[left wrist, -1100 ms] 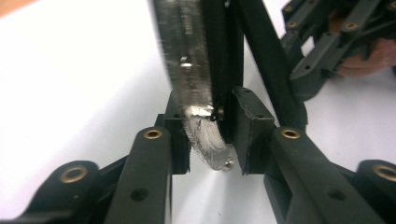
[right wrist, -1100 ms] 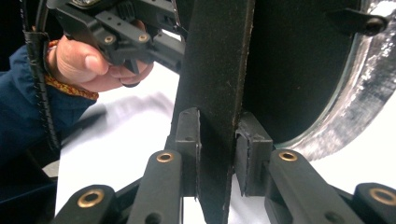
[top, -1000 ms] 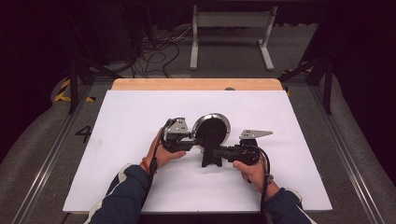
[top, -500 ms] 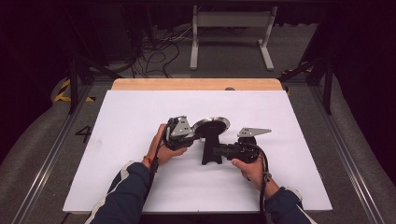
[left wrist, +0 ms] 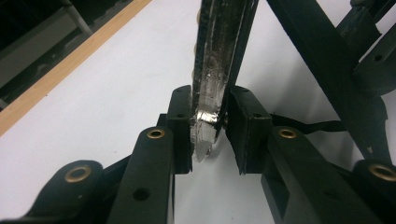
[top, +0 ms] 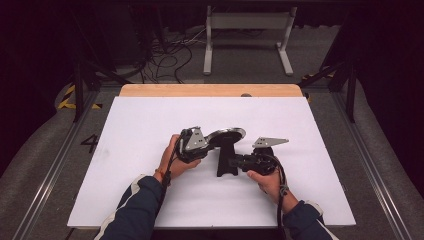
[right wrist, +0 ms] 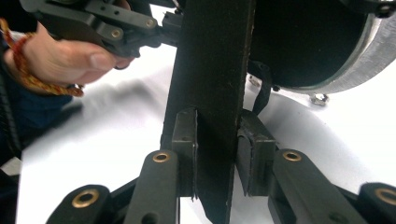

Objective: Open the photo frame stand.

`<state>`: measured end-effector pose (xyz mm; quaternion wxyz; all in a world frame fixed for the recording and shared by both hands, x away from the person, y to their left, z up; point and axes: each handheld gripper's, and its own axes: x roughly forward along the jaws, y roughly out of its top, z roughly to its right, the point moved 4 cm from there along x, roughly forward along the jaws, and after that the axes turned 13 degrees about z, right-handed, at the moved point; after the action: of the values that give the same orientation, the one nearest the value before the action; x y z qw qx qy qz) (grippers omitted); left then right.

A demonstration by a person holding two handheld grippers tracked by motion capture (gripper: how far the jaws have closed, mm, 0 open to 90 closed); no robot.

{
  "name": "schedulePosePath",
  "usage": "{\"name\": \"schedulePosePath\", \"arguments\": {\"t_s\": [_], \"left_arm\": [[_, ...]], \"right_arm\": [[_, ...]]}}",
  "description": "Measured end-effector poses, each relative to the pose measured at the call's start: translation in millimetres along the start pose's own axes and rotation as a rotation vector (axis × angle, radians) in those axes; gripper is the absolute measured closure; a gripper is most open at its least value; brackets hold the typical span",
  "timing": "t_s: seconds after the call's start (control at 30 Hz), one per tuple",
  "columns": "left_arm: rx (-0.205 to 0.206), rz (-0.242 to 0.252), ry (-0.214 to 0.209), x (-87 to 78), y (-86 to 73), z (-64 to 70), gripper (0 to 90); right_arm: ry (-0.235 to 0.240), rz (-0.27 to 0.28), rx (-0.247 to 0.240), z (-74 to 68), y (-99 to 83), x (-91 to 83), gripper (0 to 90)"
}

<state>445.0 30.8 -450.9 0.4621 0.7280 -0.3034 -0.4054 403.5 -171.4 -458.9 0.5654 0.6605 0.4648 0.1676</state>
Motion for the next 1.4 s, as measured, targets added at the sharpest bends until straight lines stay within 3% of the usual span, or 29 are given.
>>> {"name": "schedulePosePath", "arguments": {"t_s": [0.2,0.63,1.4], "left_arm": [[-0.003,0.002,-0.004,-3.0,-3.1,3.6,73.3],[0.009,-0.002,0.004,-3.3,-3.5,6.6,73.0],[-0.053,0.012,-0.004,-11.0,-2.2,4.8,68.6]], "right_arm": [[-0.008,-0.025,-0.037,-4.1,-4.5,0.1,71.5],[-0.021,-0.027,-0.043,-5.6,-8.7,-1.7,72.2],[-0.056,-0.033,-0.084,-6.1,-9.3,-7.5,75.7]]}}
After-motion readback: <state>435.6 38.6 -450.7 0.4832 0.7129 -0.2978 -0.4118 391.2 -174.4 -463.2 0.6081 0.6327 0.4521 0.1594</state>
